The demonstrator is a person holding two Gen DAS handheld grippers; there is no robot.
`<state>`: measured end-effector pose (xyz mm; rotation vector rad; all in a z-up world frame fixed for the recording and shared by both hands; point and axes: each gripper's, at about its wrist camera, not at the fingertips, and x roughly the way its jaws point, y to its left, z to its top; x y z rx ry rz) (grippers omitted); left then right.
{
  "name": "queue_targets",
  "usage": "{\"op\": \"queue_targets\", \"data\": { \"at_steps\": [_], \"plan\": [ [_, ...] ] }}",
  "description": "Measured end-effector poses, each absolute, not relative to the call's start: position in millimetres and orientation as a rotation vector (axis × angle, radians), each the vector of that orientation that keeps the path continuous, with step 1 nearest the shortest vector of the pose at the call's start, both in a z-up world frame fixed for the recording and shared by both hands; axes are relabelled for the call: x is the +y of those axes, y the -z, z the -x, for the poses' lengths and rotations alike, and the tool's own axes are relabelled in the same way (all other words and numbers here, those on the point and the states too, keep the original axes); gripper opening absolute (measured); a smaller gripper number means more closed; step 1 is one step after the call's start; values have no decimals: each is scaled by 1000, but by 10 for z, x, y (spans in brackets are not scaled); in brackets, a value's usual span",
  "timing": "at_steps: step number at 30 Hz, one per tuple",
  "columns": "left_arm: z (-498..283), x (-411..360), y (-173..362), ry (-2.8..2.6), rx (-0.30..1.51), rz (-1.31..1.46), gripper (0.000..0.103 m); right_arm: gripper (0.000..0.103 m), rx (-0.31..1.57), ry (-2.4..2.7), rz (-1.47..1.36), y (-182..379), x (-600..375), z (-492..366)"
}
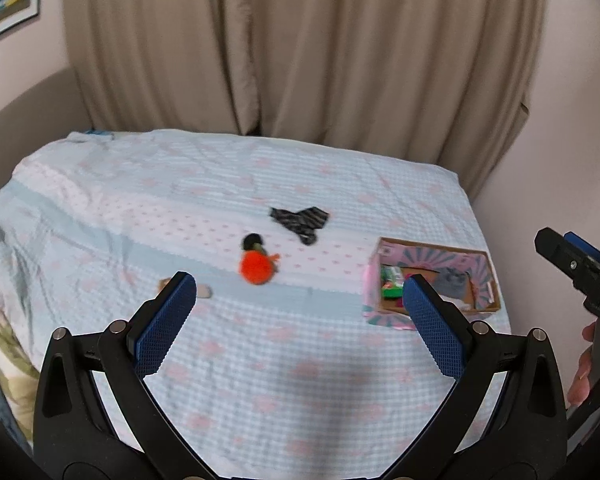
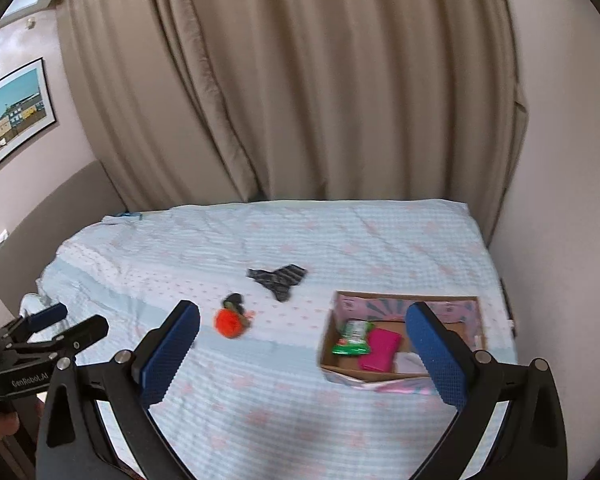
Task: Organize soft objects
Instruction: 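Reach the left tool to the brown plush while the right tool reaches the orange pompom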
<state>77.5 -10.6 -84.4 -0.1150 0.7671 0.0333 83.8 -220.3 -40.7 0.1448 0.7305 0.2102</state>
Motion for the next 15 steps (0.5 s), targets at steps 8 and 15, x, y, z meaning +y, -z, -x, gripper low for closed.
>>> {"op": "queue_targets", "data": {
  "at_steps": [8, 15],
  "plan": [
    [-878, 990, 987, -97, 791, 155, 103, 103, 744, -257, -140, 447, -1260, -1141],
    [-1213, 1872, 1456, -116, 873, 179, 103, 103, 828, -278, -155, 816, -417, -1697]
  ]
}}
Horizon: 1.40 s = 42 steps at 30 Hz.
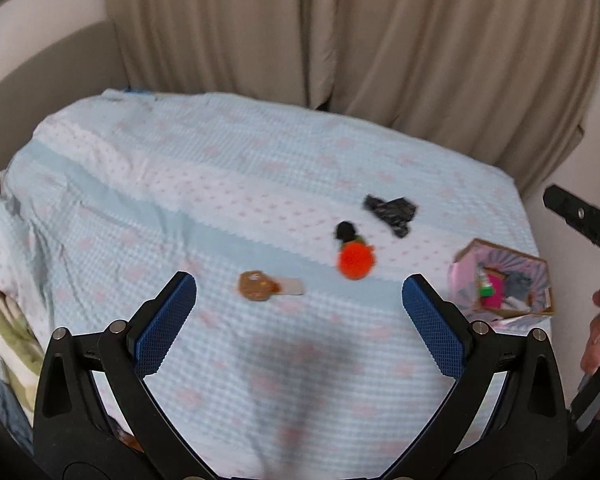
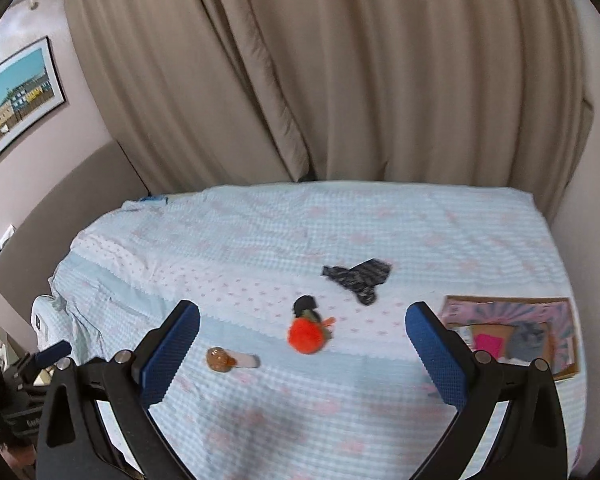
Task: Organize soft objects
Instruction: 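Reach the left tool to the brown plush while the right tool reaches the orange pompom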
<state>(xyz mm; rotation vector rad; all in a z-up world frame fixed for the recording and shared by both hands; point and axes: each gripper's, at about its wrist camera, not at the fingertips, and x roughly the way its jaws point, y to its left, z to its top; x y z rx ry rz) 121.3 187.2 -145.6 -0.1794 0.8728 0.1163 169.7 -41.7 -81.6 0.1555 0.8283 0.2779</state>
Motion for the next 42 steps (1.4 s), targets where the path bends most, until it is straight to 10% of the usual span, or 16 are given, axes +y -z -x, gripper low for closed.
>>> {"op": "queue_targets", "data": {
  "at_steps": [24, 34, 42],
  "plan": [
    [-2608, 2724, 4195, 14, 1135, 216, 98, 101, 1233, -261, 1, 3525, 856, -3679],
    [-2829, 2663, 4766, 35, 1185, 192, 83, 86, 1396, -271, 99, 4314, 1004, -3929],
    [-2817, 2632, 4795, 53, 1184, 205, 66, 41, 1447, -294, 105, 4518, 1013, -3942]
  ]
}}
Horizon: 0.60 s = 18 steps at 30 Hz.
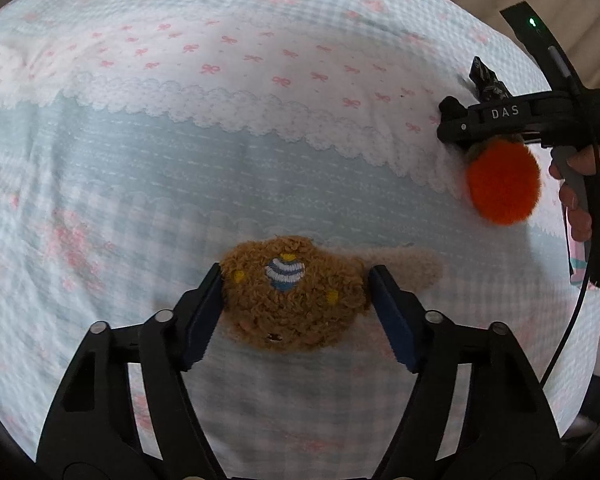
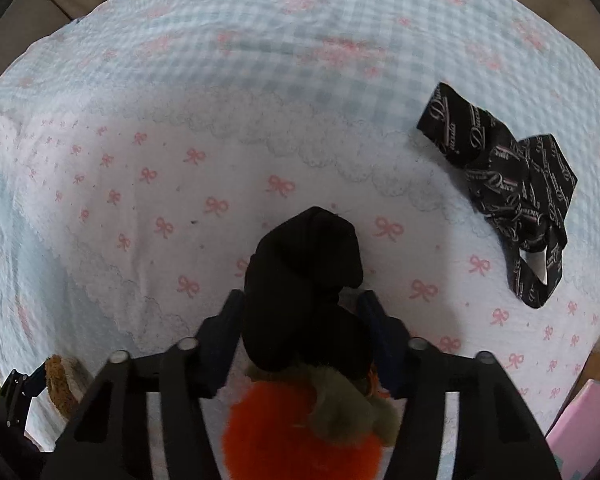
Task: Organize soft objects
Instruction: 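Reach the left tool to the brown plush while the right tool reaches the orange pompom, then grasp the brown plush bear with the left tool and lift it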
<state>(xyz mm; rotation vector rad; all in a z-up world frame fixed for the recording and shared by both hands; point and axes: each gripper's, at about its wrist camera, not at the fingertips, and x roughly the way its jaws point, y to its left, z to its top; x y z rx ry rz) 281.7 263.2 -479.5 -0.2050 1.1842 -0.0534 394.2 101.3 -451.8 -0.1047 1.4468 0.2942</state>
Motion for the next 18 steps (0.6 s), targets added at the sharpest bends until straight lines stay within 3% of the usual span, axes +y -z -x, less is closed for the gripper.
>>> {"op": "queue_targets", "data": {
  "at_steps": [2, 5, 9, 18],
  "plan": [
    [-2817, 2641, 4781, 54, 1184, 215, 62, 25, 1450, -319, 107, 4520, 1042, -3946],
    [-2839, 2672, 4733, 46, 1172, 235, 54, 18, 1450, -333, 106, 4513, 1081, -3952],
    [-2871, 2688, 4680, 42, 1166, 241, 48, 16, 1430, -345, 100, 4463, 1172, -3959],
    [-2862, 2710, 4342, 49, 1106, 234, 47, 16, 1332, -358, 89, 3986, 1261, -3934]
  ]
}}
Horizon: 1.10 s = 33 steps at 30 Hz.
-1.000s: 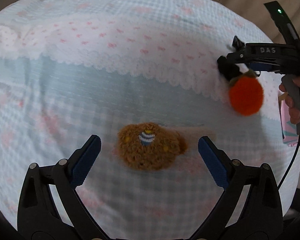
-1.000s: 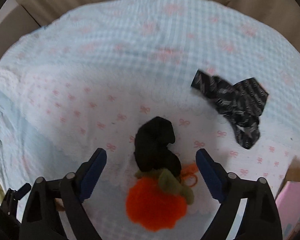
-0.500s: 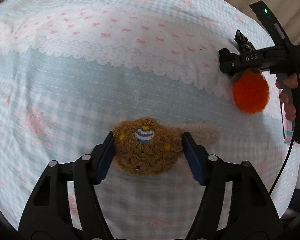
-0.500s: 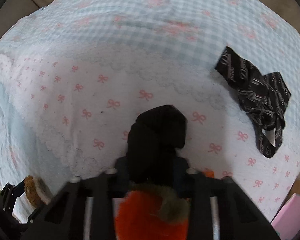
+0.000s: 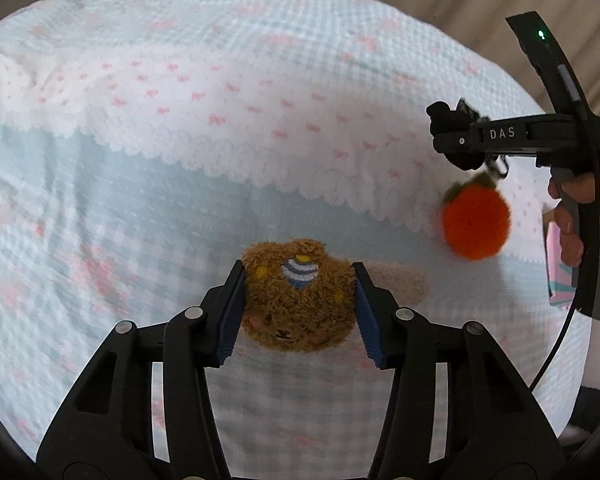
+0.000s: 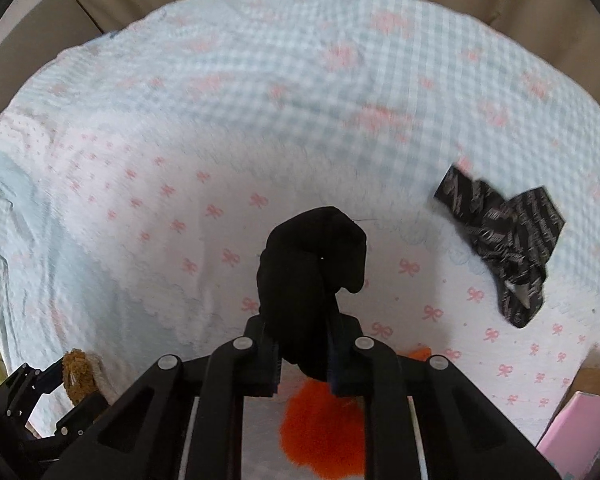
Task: Organize soft objects
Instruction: 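Grasp the brown plush bear with the left tool and lift it, then carry the brown plush over the box with the left tool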
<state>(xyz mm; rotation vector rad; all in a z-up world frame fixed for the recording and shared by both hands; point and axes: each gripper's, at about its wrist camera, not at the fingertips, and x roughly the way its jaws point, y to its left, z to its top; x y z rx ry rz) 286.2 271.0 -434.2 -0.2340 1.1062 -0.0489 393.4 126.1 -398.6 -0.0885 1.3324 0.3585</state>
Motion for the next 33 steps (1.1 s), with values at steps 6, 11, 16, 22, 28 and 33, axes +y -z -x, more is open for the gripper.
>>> {"op": "queue_targets", "data": {
  "at_steps": [6, 11, 16, 22, 28, 33],
  "plan": [
    [-2833, 2708, 3899, 50, 1053, 230, 47, 16, 1275, -353, 37, 3500, 1200, -3860],
    [-2829, 2644, 3423, 69, 999, 229, 47, 16, 1226, -339, -11, 3096, 1066, -3786],
    [-2816, 2458, 2949, 102, 945, 204, 47, 16, 1174, -330, -53, 2595, 871, -3640],
    [-2709, 2065, 2436, 143, 884, 175, 47, 16, 1111, -318, -101, 2084, 479, -3372],
    [-2508, 1483, 2031, 163, 848, 154, 47, 16, 1064, -295, -124, 1695, -164, -2985],
    [-2270, 823, 1684, 153, 813, 144, 47, 16, 1034, -290, -150, 1428, -918, -2618]
  ]
}}
